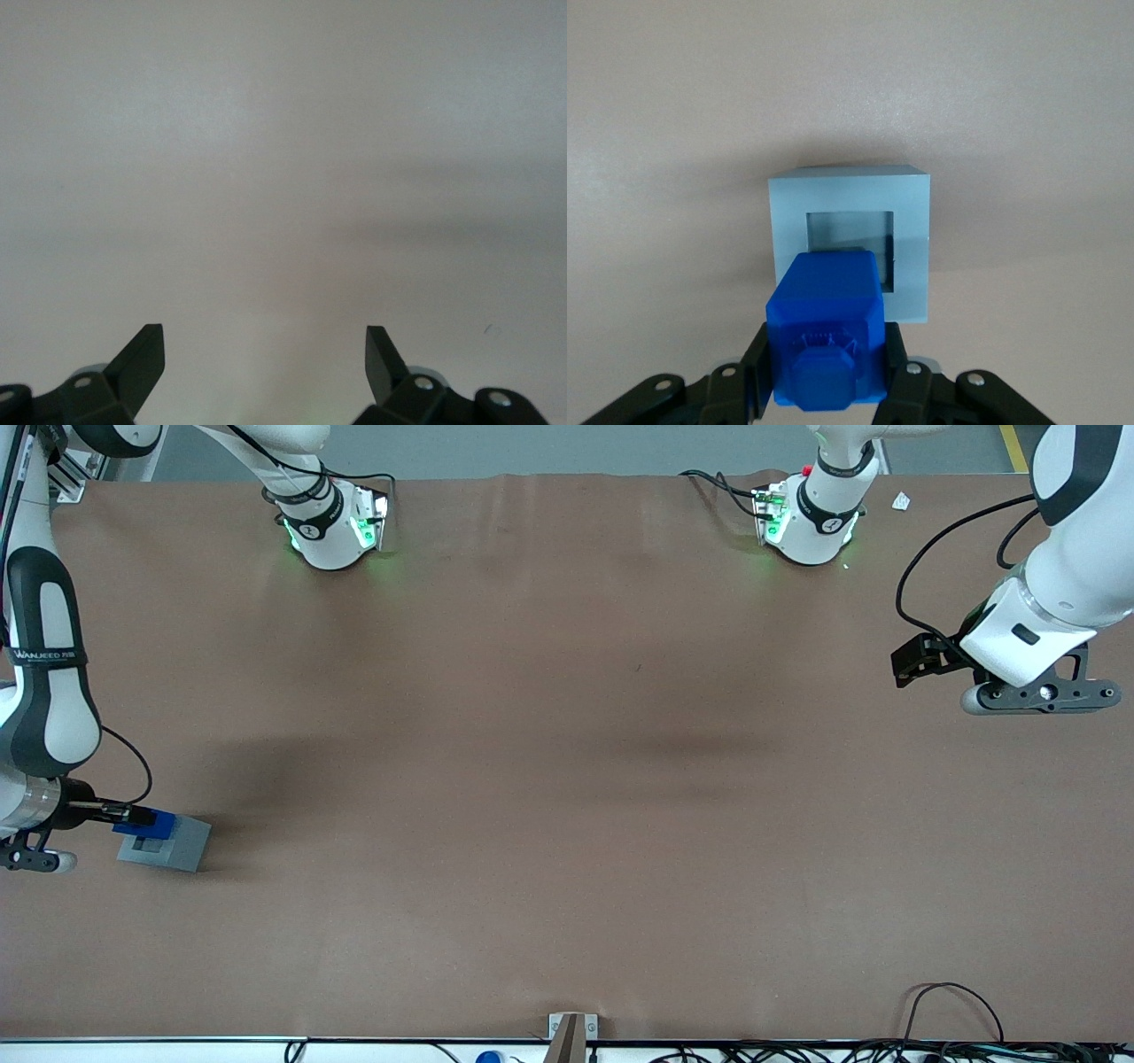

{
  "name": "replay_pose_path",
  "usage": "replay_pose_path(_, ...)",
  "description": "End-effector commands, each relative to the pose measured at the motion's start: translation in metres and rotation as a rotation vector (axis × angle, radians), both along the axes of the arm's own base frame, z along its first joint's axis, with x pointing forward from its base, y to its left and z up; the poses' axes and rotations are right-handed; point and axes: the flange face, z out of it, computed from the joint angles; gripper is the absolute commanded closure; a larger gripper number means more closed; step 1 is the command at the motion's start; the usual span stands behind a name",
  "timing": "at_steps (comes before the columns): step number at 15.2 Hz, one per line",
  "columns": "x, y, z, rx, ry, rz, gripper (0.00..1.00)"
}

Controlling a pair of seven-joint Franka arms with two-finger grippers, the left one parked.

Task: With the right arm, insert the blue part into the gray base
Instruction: 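Lower the blue block into the gray base's recess, pressing down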

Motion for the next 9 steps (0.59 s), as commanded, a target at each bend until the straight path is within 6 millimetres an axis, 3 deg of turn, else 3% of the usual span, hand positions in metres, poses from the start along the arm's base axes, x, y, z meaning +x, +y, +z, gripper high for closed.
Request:
replay_pose_path(1, 0.0013, -0.0038, -0.0022, 0.0, -0.002, 0.014, 0.99)
replay_pose_path(9, 0.0062, -0.0053, -0.0015, -0.004, -0.01, 0.014, 0.99)
